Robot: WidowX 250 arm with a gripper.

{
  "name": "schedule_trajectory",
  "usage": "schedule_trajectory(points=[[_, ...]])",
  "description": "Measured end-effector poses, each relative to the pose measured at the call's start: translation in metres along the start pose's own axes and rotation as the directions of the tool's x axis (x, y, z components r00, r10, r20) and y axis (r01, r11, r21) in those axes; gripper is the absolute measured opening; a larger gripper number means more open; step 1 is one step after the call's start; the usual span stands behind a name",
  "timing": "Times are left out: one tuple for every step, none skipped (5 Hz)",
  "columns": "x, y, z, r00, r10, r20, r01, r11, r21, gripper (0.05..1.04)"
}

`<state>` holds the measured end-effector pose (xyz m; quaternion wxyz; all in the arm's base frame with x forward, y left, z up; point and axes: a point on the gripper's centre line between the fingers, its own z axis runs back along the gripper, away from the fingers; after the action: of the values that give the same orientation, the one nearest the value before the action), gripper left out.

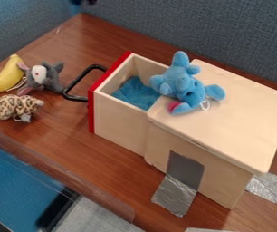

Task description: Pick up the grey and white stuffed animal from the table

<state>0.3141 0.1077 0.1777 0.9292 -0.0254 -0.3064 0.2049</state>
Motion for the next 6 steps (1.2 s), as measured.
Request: schedule_trajectory(points=[[-0.014, 0.029, -0.021, 0.995, -0.016, -0.100, 0.020, 0.999, 0.034, 0.778], [-0.028, 0.061, -0.044, 0.981, -0.043, -0.190, 0.055, 0.997, 0.059, 0.995], [-0.033, 0.089, -0.061, 0.961, -0.110, -0.253, 0.129, 0.990, 0.057, 1.003], [-0.043, 0.121, -0.079, 0.942, -0.099, -0.322, 0.132, 0.988, 0.084, 1.000], [-0.051, 0.129, -0.097, 0.935, -0.068, -0.349, 0.104, 0.991, 0.085, 1.000], [-0.047, 0.118, -0.105, 0.945, -0.049, -0.323, 0.078, 0.994, 0.076, 1.000]])
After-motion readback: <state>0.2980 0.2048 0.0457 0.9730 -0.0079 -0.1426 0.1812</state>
